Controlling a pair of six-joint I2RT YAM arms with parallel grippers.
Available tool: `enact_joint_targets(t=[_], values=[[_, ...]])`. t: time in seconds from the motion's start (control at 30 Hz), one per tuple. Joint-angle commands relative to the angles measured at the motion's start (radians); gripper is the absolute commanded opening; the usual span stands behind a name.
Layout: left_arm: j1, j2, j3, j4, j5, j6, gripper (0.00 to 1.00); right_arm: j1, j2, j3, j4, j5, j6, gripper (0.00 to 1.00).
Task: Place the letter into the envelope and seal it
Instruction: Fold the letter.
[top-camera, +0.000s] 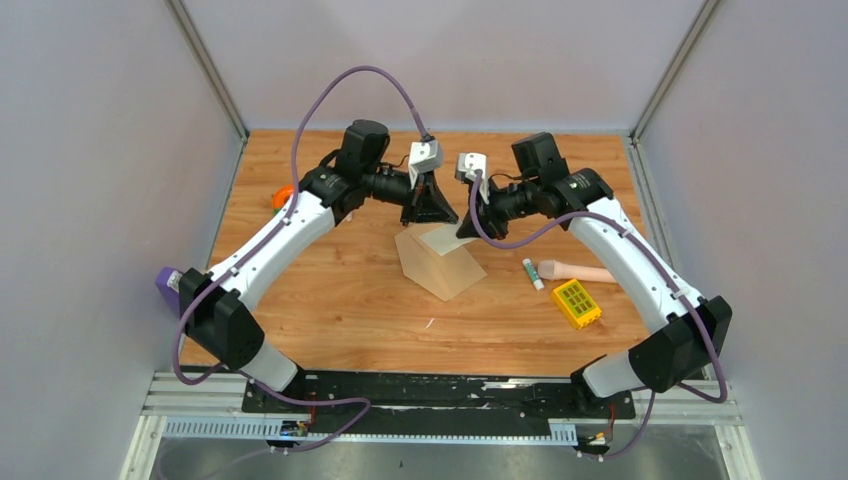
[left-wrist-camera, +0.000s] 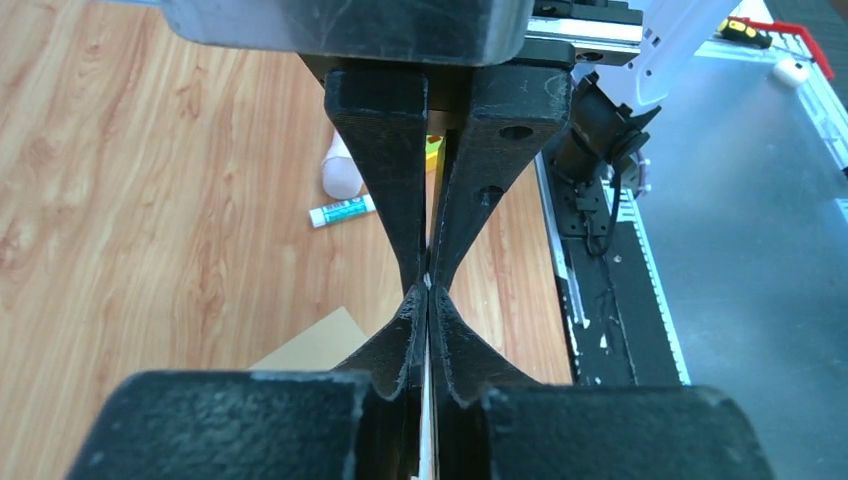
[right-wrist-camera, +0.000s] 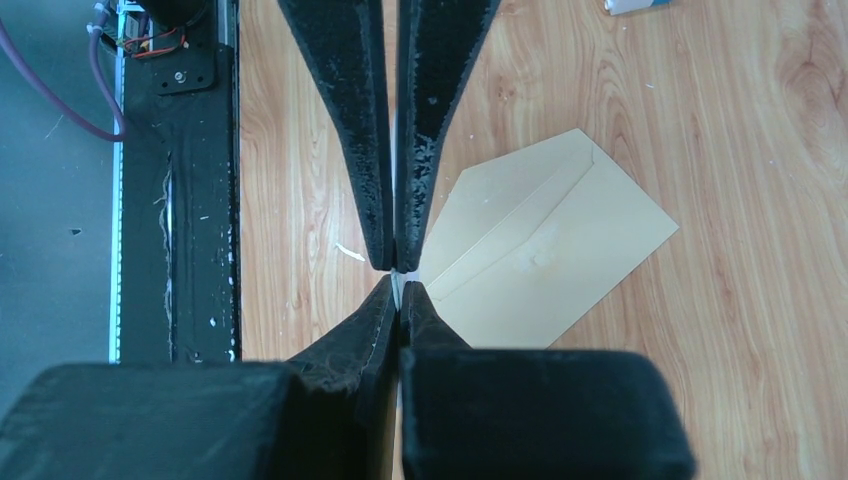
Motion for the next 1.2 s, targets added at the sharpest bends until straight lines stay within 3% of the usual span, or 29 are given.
enact_joint_targets(t=[0.0, 0.07, 0.33, 0.47, 0.63, 0.77, 0.93, 0.97, 1.0, 1.07, 1.13, 1.17], values=[[-0.004, 0.006, 0.0, 0.067, 0.037, -0.052, 0.36, 0.008, -0.001, 0.002, 0.044, -0.027, 0.004, 0.0], [-0.004, 0.007, -0.001, 0.067, 0.034, -0.051, 0.47, 0.008, -0.001, 0.006, 0.044, -0.024, 0.005, 0.0], [-0.004, 0.008, -0.003, 0.058, 0.039, -0.042, 0.5, 0.008, -0.008, 0.019, 0.044, -0.003, 0.004, 0.0], [-0.005, 0.009, -0.003, 0.047, 0.036, -0.029, 0.4, 0.008, -0.024, 0.019, 0.044, 0.013, -0.006, 0.0], [-0.004, 0.013, 0.002, 0.038, 0.037, -0.022, 0.14, 0.009, -0.035, 0.02, 0.044, 0.028, -0.012, 0.0], [-0.004, 0.018, 0.007, 0.028, 0.038, -0.014, 0.0, 0.008, -0.043, 0.028, 0.049, 0.038, -0.012, 0.0], [-0.005, 0.013, 0.006, 0.021, 0.05, -0.006, 0.0, 0.008, -0.048, 0.045, 0.053, 0.055, -0.011, 0.02], [-0.005, 0.013, 0.007, 0.021, 0.05, -0.005, 0.0, 0.008, -0.047, 0.045, 0.053, 0.058, -0.008, 0.09], [-0.005, 0.011, 0.007, 0.022, 0.048, -0.005, 0.0, 0.008, -0.045, 0.045, 0.053, 0.059, -0.005, 0.26], [-0.004, 0.009, 0.009, 0.023, 0.045, -0.005, 0.0, 0.007, -0.042, 0.037, 0.052, 0.041, 0.001, 0.36], [-0.004, 0.009, 0.011, 0.025, 0.044, -0.008, 0.0, 0.003, -0.039, 0.024, 0.054, -0.001, 0.007, 0.34], [-0.004, 0.009, 0.01, 0.026, 0.045, -0.009, 0.0, 0.002, -0.033, 0.022, 0.054, -0.016, 0.014, 0.23]])
